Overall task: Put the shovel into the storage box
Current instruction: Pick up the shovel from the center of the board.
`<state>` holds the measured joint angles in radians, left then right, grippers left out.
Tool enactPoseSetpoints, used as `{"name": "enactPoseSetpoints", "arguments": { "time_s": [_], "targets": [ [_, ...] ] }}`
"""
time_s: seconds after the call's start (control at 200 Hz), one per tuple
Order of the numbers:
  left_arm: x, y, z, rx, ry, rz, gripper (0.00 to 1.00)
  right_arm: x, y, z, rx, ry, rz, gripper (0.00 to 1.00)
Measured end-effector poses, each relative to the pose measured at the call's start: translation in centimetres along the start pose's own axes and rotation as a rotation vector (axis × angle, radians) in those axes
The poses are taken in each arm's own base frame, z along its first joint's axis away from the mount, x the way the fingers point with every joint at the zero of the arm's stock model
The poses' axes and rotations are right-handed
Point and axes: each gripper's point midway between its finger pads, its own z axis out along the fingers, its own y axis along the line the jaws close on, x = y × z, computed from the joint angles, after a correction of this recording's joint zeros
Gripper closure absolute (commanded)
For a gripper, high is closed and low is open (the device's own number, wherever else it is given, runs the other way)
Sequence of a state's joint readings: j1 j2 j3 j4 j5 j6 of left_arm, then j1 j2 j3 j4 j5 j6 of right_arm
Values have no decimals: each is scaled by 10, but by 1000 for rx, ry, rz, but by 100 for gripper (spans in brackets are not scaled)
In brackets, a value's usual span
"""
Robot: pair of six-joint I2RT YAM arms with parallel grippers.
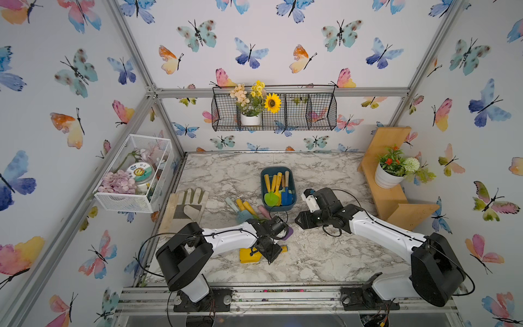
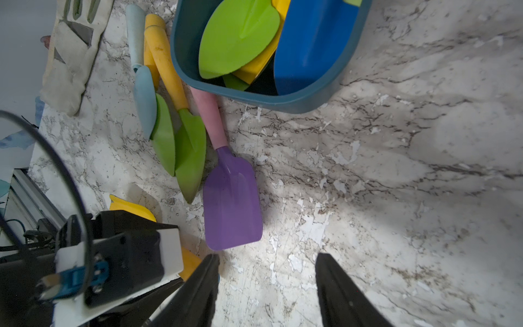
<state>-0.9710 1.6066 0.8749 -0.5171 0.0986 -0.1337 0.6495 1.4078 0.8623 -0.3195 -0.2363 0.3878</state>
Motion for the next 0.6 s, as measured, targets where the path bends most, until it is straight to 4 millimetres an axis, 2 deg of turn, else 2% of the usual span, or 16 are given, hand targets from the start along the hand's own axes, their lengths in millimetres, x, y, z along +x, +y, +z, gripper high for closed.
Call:
{"name": "enactPoseSetpoints", "arguments": {
  "time_s": [0.601],
  "targets": [
    [-8, 3, 4, -25, 11, -21, 64, -2, 1, -3, -3, -10, -3, 41]
  ]
}}
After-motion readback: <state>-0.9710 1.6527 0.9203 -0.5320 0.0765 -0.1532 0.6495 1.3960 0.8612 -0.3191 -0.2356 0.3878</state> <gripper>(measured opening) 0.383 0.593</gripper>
